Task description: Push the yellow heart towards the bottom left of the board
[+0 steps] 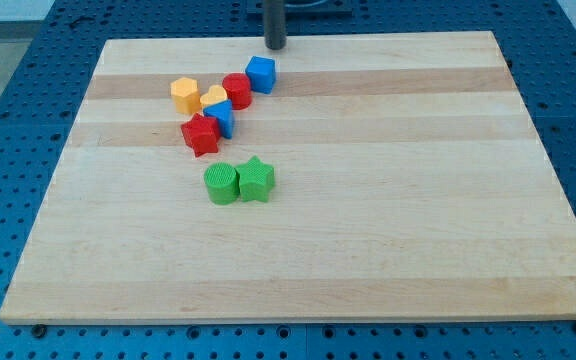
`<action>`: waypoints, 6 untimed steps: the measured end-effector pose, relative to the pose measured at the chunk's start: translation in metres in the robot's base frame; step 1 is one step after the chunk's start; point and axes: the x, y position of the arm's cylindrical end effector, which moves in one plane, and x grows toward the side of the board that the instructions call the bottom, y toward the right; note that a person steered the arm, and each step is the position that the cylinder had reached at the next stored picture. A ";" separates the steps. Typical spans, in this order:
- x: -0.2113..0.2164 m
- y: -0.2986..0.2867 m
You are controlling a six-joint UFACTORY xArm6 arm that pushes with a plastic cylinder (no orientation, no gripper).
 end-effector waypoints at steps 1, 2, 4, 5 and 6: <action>0.012 -0.032; 0.040 -0.038; 0.090 -0.042; 0.110 -0.039; 0.121 -0.037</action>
